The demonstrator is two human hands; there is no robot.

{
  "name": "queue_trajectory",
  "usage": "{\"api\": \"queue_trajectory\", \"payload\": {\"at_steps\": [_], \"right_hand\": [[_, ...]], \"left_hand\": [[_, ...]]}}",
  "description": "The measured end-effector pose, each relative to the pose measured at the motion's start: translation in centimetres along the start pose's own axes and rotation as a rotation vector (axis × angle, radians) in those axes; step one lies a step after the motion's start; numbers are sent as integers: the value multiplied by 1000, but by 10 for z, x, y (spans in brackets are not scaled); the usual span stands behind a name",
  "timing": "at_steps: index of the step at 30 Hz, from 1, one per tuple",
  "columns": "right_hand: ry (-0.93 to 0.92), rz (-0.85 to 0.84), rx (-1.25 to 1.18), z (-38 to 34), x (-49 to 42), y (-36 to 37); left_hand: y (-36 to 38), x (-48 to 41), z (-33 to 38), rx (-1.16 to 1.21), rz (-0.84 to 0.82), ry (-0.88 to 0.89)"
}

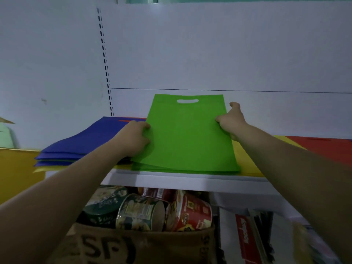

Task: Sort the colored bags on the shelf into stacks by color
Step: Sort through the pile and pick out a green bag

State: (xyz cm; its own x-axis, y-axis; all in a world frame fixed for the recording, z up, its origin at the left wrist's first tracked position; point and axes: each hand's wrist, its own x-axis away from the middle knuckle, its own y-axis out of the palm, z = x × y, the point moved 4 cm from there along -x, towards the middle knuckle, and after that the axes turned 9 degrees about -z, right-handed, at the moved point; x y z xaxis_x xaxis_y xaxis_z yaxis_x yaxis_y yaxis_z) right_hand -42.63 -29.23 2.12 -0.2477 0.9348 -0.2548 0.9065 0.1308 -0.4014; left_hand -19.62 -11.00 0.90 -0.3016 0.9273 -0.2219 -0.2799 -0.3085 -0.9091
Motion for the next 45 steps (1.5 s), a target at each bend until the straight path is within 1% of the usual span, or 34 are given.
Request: {"api": "queue_trajectory", "payload": {"at_steps": [4,6,8,9,11,14,15,17,23,33,36,42,45], "right_hand": [[51,-105,176,12,-4,17],[50,-169,323,12,-4,21],[56,-265,504,12,-2,24],[61,-306,603,13,0,25],[61,-352,751,15,3,28],[-12,-487,850,17,11,39],[-19,-535,889,19,15,42],[6,-577,945,23,19,43],[34,-563,997,30,13,36],[-4,-562,986,29,13,38],[-65,-516,938,18,10,36],[-260,-404,762,-11,15,40],[-340,-399,698,-26,21,48]], "left_hand": [[5,4,-6,-194,-113,-2],[11,8,-7,-277,-184,13],[14,10,-7,-336,-215,51],[15,11,-7,-336,-230,77],[18,15,-4,-260,-312,138],[24,24,2,-161,-478,176],[25,26,3,-165,-514,167],[28,25,3,-197,-543,148],[28,20,4,-223,-484,165],[28,18,7,-255,-477,136],[23,19,10,-237,-460,128],[8,21,21,-159,-295,146],[2,26,24,-108,-216,138]]}}
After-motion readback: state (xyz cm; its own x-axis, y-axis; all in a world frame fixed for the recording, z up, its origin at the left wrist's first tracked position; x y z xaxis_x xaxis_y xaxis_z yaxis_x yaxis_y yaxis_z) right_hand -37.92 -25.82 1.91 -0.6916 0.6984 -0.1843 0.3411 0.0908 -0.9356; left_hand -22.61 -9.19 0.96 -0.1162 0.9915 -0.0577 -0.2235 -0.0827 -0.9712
